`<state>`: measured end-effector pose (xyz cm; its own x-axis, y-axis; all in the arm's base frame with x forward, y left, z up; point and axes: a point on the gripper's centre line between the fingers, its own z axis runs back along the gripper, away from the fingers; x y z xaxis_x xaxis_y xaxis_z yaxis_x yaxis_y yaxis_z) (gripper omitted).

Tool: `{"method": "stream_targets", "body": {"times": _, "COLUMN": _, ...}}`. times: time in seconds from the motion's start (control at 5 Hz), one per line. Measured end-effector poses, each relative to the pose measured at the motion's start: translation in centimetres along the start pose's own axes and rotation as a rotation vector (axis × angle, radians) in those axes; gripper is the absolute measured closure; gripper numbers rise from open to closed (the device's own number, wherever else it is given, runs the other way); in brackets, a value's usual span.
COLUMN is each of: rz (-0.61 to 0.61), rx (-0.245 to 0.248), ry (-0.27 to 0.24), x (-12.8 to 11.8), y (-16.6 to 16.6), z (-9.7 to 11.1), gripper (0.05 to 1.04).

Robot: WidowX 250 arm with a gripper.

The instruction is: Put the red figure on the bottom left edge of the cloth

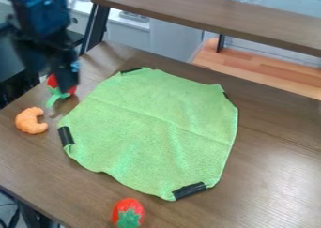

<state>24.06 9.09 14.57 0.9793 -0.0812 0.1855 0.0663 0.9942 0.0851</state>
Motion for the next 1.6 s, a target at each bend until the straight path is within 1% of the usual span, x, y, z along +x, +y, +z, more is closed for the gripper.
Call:
{"method": "stream_targets", "body": {"times": 0.2, "rz": 0.017, "rx": 0.004, "ry": -0.042, "x": 1.1, "y": 3.0, "z": -2.3, "gripper": 0.084}}
{"method": "stream_targets", "body": {"times": 0.4, "rz": 0.026, "rx": 0.032, "ry": -0.083, "x": 2.1, "y": 5.9, "z": -5.2, "gripper": 0.084}}
{"method": "stream_targets", "body": {"times": 0.6, "rz": 0.026, "rx": 0.055, "ry": -0.111, "x": 4.0, "y": 8.3, "z": -6.9, "gripper": 0.084}}
{"method": "stream_targets", "body": {"times": 0.8, "rz": 0.05, "rx": 0.073, "ry": -0.131, "x": 5.7, "y": 10.5, "z": -8.2, "gripper": 0.084}}
{"method": "stream_targets", "body": {"times": 1.0, "rz": 0.109, "rx": 0.099, "ry": -0.112, "x": 6.8, "y": 12.3, "z": -9.7, "gripper": 0.084}}
{"method": "stream_targets", "body": {"times": 1.2, "rz": 0.197, "rx": 0.163, "ry": -0.067, "x": 7.8, "y": 14.7, "z": -11.4, "gripper": 0.084}}
{"method": "stream_targets", "body": {"times": 1.4, "rz": 0.244, "rx": 0.208, "ry": -0.045, "x": 8.5, "y": 16.4, "z": -12.7, "gripper": 0.084}}
{"method": "stream_targets", "body": {"times": 1.6, "rz": 0.288, "rx": 0.217, "ry": -0.021, "x": 8.5, "y": 17.2, "z": -14.2, "gripper": 0.084}}
